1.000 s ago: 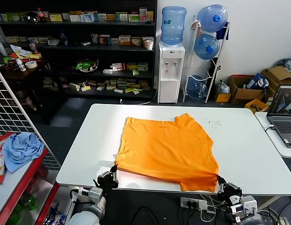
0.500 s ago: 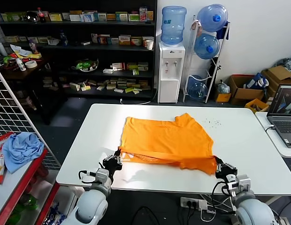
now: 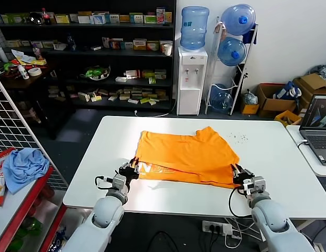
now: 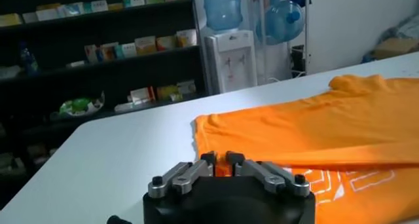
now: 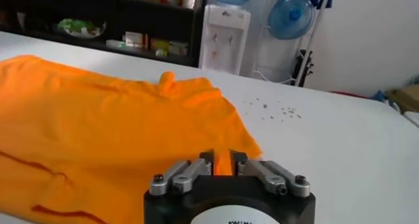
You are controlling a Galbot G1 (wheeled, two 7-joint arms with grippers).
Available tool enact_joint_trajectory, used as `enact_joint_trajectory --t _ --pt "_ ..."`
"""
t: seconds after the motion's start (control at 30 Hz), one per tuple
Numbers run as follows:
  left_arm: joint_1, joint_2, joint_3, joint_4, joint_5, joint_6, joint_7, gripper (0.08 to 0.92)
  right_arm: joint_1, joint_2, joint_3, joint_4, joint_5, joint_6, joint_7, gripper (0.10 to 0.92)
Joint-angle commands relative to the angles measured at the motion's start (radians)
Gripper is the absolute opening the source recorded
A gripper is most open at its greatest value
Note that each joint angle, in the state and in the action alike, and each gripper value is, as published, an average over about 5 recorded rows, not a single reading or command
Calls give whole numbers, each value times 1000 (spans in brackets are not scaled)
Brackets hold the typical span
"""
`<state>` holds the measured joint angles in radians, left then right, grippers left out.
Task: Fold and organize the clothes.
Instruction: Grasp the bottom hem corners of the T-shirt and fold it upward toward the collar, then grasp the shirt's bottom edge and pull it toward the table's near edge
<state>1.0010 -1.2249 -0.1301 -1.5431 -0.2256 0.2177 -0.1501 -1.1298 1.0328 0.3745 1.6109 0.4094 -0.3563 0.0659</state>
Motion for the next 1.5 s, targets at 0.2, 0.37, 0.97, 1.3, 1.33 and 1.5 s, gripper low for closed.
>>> enact_joint_trajectory --t 0.2,0.37,0.97,1.3,1.33,1.5 --pt "158 58 -31 -149 -149 82 -21 500 -239 -75 110 225 30 -113 -10 593" --pt "162 48 -25 -131 -150 97 -19 656 -278 -69 142 208 21 -115 -15 741" --pt "123 36 -25 -55 -143 89 -15 651 -203 -23 97 79 -25 -38 -36 602" --pt "120 39 -22 -56 -145 76 -16 366 -222 -36 94 106 -20 -64 -20 308" --pt "124 41 -21 -62 -146 76 -17 331 -224 -38 95 108 -18 -66 -18 282" --pt "155 55 -20 -117 -151 85 -31 192 -240 -54 97 144 -1 -86 -1 159"
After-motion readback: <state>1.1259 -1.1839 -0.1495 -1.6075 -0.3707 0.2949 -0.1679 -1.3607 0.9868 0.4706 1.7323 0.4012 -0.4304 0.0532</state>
